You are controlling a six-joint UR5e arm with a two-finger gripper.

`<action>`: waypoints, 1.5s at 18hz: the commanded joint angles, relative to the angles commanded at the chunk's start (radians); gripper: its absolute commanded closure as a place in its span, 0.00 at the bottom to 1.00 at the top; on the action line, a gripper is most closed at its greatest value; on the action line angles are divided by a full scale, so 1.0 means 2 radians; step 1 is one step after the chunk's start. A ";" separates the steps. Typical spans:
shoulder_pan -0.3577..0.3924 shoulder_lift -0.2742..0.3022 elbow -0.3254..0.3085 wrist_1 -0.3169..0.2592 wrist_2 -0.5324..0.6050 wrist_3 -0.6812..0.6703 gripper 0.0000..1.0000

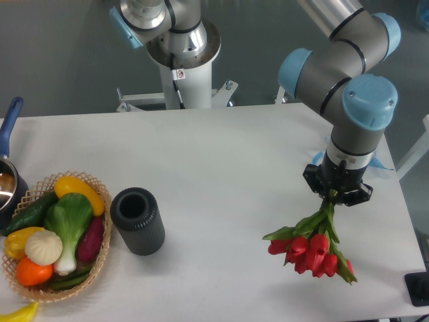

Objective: Insert the flowers into the vase
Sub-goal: 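Carry the red tulip bunch in the gripper over the black vase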

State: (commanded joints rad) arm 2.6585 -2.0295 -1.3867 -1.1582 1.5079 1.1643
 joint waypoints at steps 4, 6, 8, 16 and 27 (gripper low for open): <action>-0.025 0.001 0.001 0.001 -0.002 -0.029 1.00; -0.038 0.008 -0.005 0.000 -0.002 -0.036 1.00; -0.049 0.018 -0.023 0.007 -0.011 -0.035 1.00; -0.045 0.114 -0.103 0.068 -0.277 -0.045 1.00; -0.047 0.124 -0.177 0.183 -0.560 -0.047 0.99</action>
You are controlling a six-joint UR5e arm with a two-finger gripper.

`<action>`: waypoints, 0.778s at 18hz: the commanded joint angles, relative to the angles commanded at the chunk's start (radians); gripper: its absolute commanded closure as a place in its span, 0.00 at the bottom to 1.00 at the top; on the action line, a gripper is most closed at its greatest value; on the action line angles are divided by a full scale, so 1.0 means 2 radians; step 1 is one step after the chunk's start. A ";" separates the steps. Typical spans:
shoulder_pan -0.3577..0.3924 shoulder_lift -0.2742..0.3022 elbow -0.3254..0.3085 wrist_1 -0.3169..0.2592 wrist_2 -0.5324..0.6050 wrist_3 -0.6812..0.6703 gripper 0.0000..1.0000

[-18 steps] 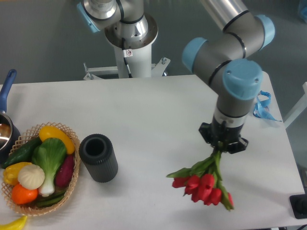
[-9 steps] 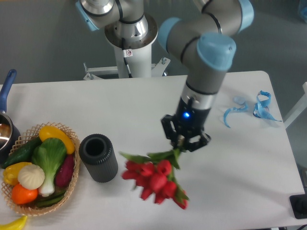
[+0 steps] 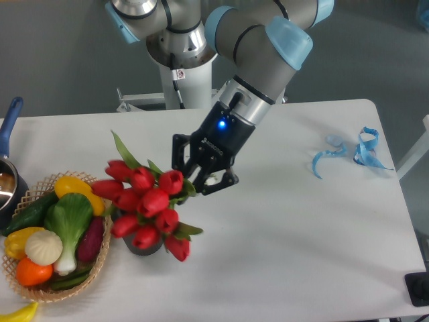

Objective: Insert the flowers into the vase
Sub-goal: 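Carry the red tulip bunch in the gripper over the black vase, then lower the tulip stems down into the black vase opening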

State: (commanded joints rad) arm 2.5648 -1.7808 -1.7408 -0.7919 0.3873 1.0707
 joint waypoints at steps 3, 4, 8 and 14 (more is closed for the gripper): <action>0.011 -0.004 -0.019 0.030 -0.077 0.002 0.97; 0.012 -0.004 -0.018 0.030 -0.086 0.003 0.97; 0.012 -0.014 -0.016 0.031 -0.124 0.006 0.97; -0.008 -0.038 -0.011 0.031 -0.128 0.008 0.97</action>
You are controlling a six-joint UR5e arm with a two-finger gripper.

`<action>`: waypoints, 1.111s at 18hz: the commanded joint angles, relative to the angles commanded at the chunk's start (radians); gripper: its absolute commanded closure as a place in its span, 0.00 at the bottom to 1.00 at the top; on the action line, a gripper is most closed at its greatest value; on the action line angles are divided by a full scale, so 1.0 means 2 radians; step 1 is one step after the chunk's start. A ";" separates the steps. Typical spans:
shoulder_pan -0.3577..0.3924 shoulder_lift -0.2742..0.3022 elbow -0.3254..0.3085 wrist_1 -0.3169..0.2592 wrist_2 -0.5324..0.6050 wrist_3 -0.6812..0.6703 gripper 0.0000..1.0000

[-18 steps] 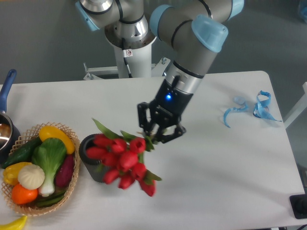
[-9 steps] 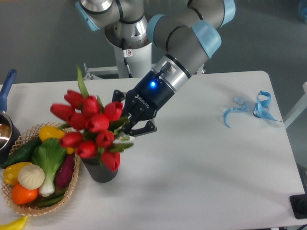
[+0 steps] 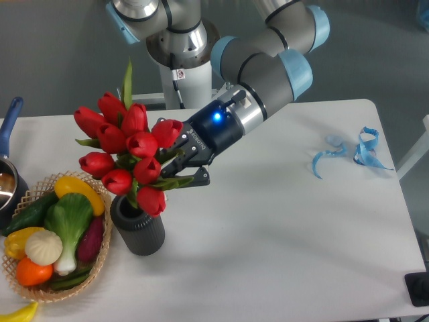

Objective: Insert the flowers into the vase
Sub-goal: 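Lower the tulip stems down into the black vase opening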

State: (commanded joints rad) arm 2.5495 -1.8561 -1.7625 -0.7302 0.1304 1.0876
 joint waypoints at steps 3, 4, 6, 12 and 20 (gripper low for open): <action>-0.008 -0.001 -0.002 0.000 -0.002 -0.001 0.97; -0.008 -0.001 -0.002 0.000 -0.002 -0.001 0.96; -0.012 -0.001 -0.002 0.000 -0.002 -0.001 0.96; -0.031 -0.010 0.003 0.001 -0.002 0.002 0.96; -0.041 -0.018 -0.017 0.001 0.001 0.044 0.94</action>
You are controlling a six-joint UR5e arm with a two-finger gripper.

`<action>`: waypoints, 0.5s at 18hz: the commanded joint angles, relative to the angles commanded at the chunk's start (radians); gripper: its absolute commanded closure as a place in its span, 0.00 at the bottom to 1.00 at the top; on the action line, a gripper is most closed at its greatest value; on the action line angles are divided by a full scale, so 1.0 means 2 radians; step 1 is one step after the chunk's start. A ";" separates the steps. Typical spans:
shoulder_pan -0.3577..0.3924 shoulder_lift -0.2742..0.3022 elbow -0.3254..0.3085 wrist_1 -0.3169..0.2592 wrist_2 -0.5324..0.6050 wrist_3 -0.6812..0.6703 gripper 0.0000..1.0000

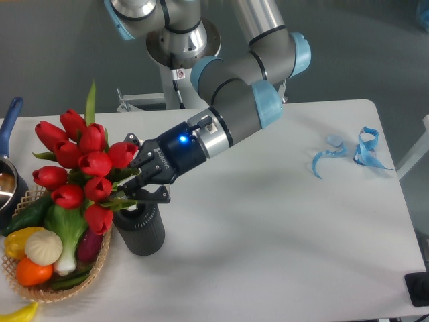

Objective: Insert the flowers into the vase
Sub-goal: 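Lower the tulip stems down into the black vase opening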

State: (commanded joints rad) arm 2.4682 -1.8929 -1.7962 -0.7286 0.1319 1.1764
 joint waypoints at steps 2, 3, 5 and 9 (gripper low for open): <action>0.001 -0.002 -0.006 0.000 0.000 0.021 0.93; 0.001 -0.002 -0.011 0.000 0.002 0.028 0.92; 0.002 -0.002 -0.026 0.000 0.002 0.046 0.92; 0.018 -0.001 -0.071 0.000 0.003 0.129 0.89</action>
State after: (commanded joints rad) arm 2.5049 -1.8945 -1.9388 -0.7286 0.1381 1.4339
